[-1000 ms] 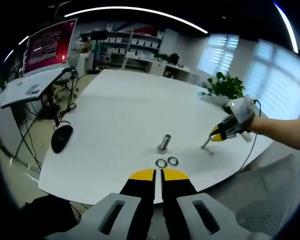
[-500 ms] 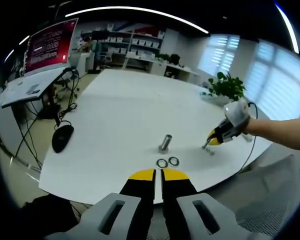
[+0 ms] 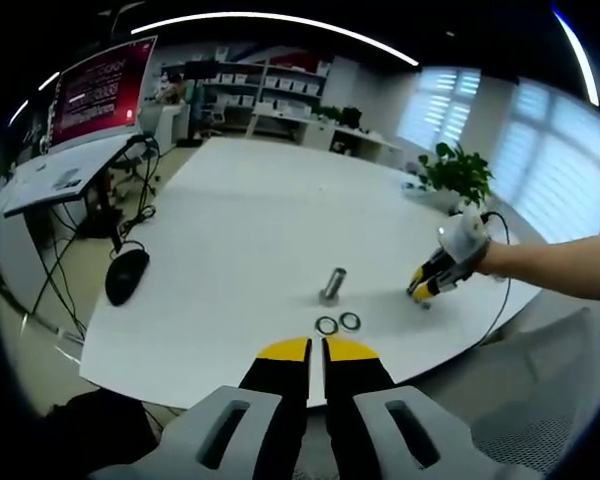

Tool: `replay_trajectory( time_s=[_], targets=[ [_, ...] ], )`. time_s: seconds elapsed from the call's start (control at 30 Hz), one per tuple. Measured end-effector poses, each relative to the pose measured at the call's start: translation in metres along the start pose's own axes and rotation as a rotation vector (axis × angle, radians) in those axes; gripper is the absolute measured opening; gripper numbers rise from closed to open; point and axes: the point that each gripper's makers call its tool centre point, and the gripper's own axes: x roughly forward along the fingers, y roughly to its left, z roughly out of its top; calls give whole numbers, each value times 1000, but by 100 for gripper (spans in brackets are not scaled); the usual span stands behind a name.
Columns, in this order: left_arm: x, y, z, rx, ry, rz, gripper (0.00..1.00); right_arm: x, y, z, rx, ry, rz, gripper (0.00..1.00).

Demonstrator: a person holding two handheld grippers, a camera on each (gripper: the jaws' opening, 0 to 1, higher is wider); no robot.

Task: Place the washer onto the threaded stud by aligning its center hole with the stud, sliding it down to the base, and recovering from edge contact or off-axis alignment until the washer reaches the visible bottom stop.

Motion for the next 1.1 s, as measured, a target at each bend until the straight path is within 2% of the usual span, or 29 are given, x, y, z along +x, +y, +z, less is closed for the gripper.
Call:
replay_trajectory(
  time_s=[0.3, 0.5, 0.87, 1.0, 1.1],
  targets=[
    [0, -1, 2, 2, -7, -5, 1, -12, 2, -18, 51, -17, 4, 19],
    [0, -1, 2, 2, -9, -8, 1, -15, 18, -28, 59, -24, 31, 19],
    [0, -2, 1, -5, -2, -12, 0, -12, 34, -29, 77, -31, 83, 18],
    [0, -2, 1, -7, -4, -13, 0, -11, 36, -32, 45, -9, 79, 18],
    [0, -2, 1, -7, -4, -12, 0, -11, 35, -31, 27, -23, 85, 18]
  ],
)
